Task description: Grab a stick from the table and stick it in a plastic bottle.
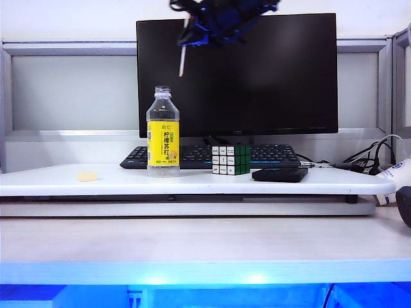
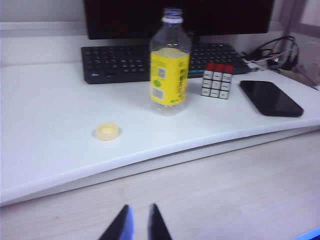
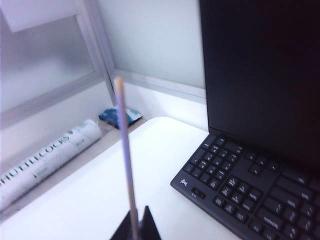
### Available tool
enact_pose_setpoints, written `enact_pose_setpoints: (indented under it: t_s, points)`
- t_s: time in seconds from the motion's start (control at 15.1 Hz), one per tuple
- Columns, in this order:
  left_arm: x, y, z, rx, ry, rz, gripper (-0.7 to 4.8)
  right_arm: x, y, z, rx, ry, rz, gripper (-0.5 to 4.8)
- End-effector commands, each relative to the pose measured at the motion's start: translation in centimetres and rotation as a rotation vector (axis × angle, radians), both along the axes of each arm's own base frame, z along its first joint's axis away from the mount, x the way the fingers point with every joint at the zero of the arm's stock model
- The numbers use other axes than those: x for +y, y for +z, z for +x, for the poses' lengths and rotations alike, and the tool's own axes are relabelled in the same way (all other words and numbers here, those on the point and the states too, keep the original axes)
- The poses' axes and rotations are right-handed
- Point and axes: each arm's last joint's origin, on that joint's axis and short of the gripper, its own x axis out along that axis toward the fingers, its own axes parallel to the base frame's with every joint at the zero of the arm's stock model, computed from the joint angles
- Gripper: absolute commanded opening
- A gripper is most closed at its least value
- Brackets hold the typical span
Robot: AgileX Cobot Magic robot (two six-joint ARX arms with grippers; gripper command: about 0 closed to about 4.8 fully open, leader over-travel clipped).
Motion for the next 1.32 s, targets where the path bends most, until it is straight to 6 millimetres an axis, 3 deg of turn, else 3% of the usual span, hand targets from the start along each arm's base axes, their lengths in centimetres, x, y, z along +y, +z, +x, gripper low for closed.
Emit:
enact_pose_setpoints:
  t_s: [0.07,0.66,1.32]
  points:
    - [0.0,0.2,0.0,-0.017,0.006,0.002,0.56,1.2,0.7,0.3,-0.057,0.001,-0.024,-0.06]
    - [0.1,0.2,0.0,-0.017,0.031,0.003,0.57,3.3,0.1,1.2,-0.071,0.019,-0.028,-0.06]
    - [0.1,0.2,0.0,-0.017,0.031,0.003,0.57,4.0,-1.5,1.7,-0.046,0.023,-0.044,-0.06]
